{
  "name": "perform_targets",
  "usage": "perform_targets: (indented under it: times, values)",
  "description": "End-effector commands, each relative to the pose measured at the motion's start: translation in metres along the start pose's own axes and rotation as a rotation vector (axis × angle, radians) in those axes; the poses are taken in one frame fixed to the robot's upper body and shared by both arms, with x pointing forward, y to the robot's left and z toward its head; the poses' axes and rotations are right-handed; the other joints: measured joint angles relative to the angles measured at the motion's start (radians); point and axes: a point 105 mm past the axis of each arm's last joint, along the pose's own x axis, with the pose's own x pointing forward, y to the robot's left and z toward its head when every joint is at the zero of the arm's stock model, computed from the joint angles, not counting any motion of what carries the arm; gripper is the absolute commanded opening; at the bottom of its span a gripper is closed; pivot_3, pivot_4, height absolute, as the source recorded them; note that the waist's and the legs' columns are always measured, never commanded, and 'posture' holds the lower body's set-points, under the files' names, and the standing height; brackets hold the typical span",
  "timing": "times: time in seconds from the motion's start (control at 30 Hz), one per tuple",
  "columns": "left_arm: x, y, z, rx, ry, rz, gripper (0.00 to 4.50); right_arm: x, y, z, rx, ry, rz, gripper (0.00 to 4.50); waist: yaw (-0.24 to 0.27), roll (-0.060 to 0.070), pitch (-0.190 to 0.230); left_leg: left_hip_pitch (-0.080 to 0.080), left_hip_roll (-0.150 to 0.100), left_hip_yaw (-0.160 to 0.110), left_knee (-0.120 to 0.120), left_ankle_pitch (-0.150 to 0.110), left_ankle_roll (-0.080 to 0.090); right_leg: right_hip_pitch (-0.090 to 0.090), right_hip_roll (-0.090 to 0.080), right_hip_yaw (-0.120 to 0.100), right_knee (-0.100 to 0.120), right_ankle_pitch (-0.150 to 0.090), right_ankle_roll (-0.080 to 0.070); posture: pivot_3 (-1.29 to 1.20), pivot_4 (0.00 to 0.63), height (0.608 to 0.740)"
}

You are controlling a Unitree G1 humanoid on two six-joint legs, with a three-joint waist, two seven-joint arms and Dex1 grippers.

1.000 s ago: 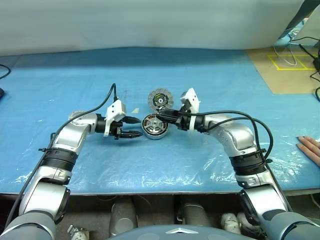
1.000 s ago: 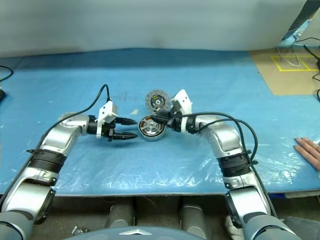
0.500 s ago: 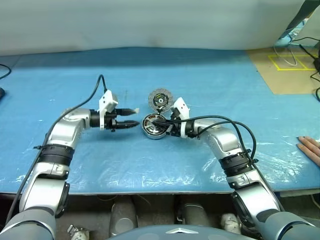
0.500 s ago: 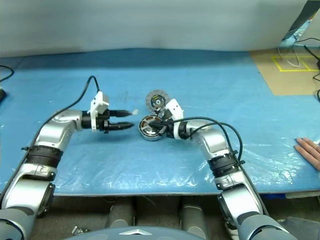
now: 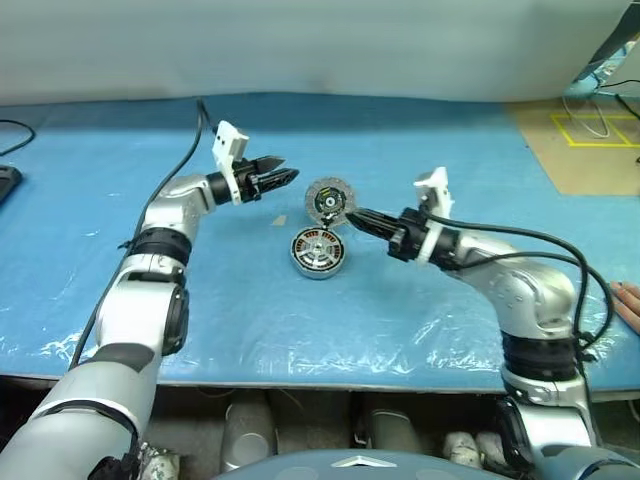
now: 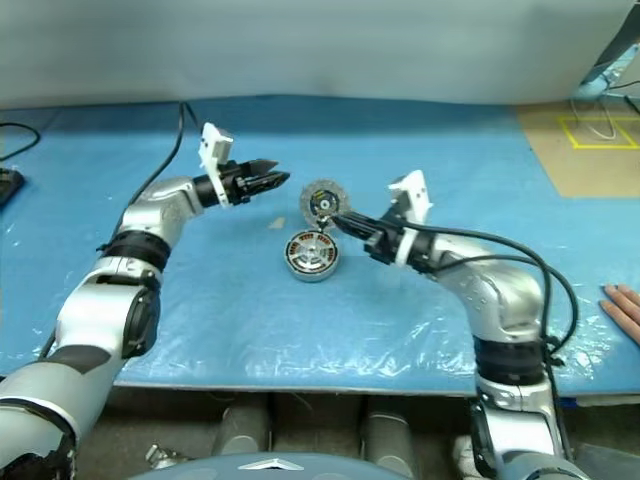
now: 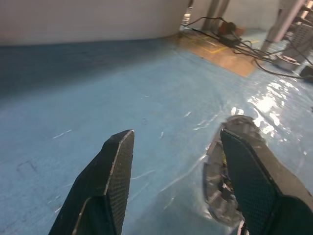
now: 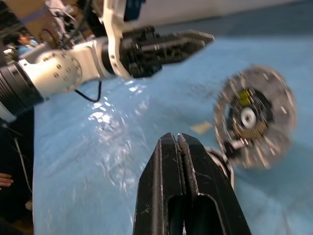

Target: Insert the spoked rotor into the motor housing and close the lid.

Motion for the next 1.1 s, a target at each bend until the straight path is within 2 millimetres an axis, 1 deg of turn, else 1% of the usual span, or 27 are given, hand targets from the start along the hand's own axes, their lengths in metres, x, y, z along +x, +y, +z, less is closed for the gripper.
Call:
perform_targets:
  times: [0.03, 0.13, 0.2, 0.27, 0.4, 0.57, 0.6, 0.63, 0.73, 0.8, 0.87, 0.97, 1.07, 1.1]
  values:
    - [0.010, 0.008, 0.005, -0.041, -0.033, 0.104, 2.35, -0.016, 0.005, 0.009, -0.010, -0.044, -0.057, 0.00, -0.003, 0.000, 0.000, 0.000, -0.001, -0.001, -0.001, 0.000, 0.000, 0.000, 0.000, 0.000, -0.001, 0.000, 0.000, 0.00, 0.150, 0.740]
    - [0.017, 0.008, 0.002, -0.044, -0.029, 0.142, 1.35, -0.020, 0.005, 0.006, 0.009, -0.041, -0.091, 0.00, -0.005, -0.001, 0.000, 0.000, -0.002, -0.001, -0.001, 0.000, 0.000, 0.000, 0.000, 0.001, -0.002, 0.001, 0.002, 0.00, 0.150, 0.740]
    - [0.030, -0.002, 0.000, -0.021, -0.007, 0.114, 0.63, -0.022, 0.006, 0.004, 0.020, -0.042, -0.111, 0.00, -0.002, -0.001, 0.000, 0.000, -0.002, -0.002, -0.001, 0.000, 0.000, 0.000, 0.000, 0.000, -0.002, 0.001, 0.003, 0.00, 0.150, 0.740]
    - [0.040, -0.011, -0.008, 0.048, 0.056, 0.088, 0.03, -0.024, 0.007, 0.002, 0.027, -0.042, -0.127, 0.00, 0.003, -0.001, 0.001, 0.000, -0.003, -0.002, -0.001, 0.000, 0.000, 0.000, -0.002, 0.000, -0.002, 0.002, 0.003, 0.00, 0.150, 0.740]
    - [0.053, -0.023, -0.013, 0.083, 0.106, 0.058, 0.03, -0.025, 0.006, 0.000, 0.024, -0.029, -0.154, 0.00, 0.003, -0.001, 0.001, -0.001, -0.005, -0.002, -0.002, 0.000, 0.000, 0.002, -0.003, 0.000, -0.007, 0.003, 0.006, 0.00, 0.150, 0.740]
    - [0.062, -0.043, -0.013, 0.148, 0.139, -0.070, 0.03, -0.030, 0.007, -0.011, 0.018, 0.010, -0.180, 0.00, 0.005, -0.001, 0.001, -0.001, -0.005, -0.002, -0.005, 0.000, 0.000, 0.002, -0.003, 0.000, -0.010, 0.004, 0.007, 0.00, 0.150, 0.740]
    - [0.063, -0.046, -0.011, 0.207, 0.145, -0.092, 0.03, -0.030, 0.009, -0.013, 0.017, 0.016, -0.175, 0.00, 0.005, -0.001, 0.001, -0.001, -0.005, -0.002, -0.005, 0.000, 0.000, 0.002, -0.003, 0.000, -0.010, 0.004, 0.007, 0.00, 0.150, 0.740]
    - [0.066, -0.053, -0.006, 0.233, 0.137, -0.147, 0.03, -0.030, 0.011, -0.015, 0.018, 0.022, -0.172, 0.00, 0.006, -0.001, 0.001, -0.001, -0.005, -0.002, -0.006, 0.000, 0.000, 0.002, -0.003, 0.000, -0.011, 0.004, 0.007, 0.00, 0.150, 0.740]
    - [0.068, -0.080, 0.012, 0.294, 0.100, -0.360, 0.03, -0.028, 0.016, -0.021, 0.009, 0.042, -0.175, 0.00, 0.008, -0.002, 0.002, -0.002, -0.005, -0.002, -0.006, 0.000, 0.000, 0.002, -0.003, 0.000, -0.011, 0.004, 0.007, 0.00, 0.150, 0.740]
    - [0.066, -0.092, 0.013, 0.334, 0.115, -0.468, 0.03, -0.027, 0.015, -0.020, 0.008, 0.040, -0.179, 0.00, 0.008, -0.002, 0.002, -0.001, -0.006, -0.002, -0.006, 0.000, 0.000, 0.002, -0.004, 0.000, -0.011, 0.004, 0.007, 0.00, 0.150, 0.740]
    - [0.064, -0.099, 0.012, 0.380, 0.128, -0.530, 0.03, -0.027, 0.010, -0.019, 0.005, 0.039, -0.196, 0.00, 0.008, -0.002, 0.002, -0.001, -0.006, -0.002, -0.006, 0.000, 0.000, 0.002, -0.005, 0.000, -0.011, 0.004, 0.007, 0.00, 0.150, 0.740]
    - [0.064, -0.109, 0.018, 0.399, 0.115, -0.608, 0.03, -0.027, 0.007, -0.017, -0.001, 0.040, -0.197, 0.00, 0.007, -0.001, 0.002, 0.000, -0.006, -0.002, -0.006, 0.000, 0.000, 0.003, -0.007, 0.000, -0.010, 0.004, 0.007, 0.00, 0.150, 0.740]
    - [0.064, -0.111, 0.031, 0.416, 0.060, -0.611, 0.03, -0.029, 0.004, -0.015, -0.007, 0.036, -0.199, 0.00, 0.007, -0.001, 0.002, 0.000, -0.006, -0.002, -0.006, 0.000, 0.000, 0.003, -0.007, 0.000, -0.010, 0.004, 0.007, 0.00, 0.150, 0.740]
    - [0.063, -0.111, 0.038, 0.404, 0.032, -0.612, 0.03, -0.032, 0.000, -0.011, -0.007, 0.019, -0.215, 0.00, 0.007, -0.001, 0.002, 0.000, -0.006, -0.002, -0.006, 0.000, 0.000, 0.003, -0.006, 0.000, -0.011, 0.004, 0.007, 0.00, 0.150, 0.740]
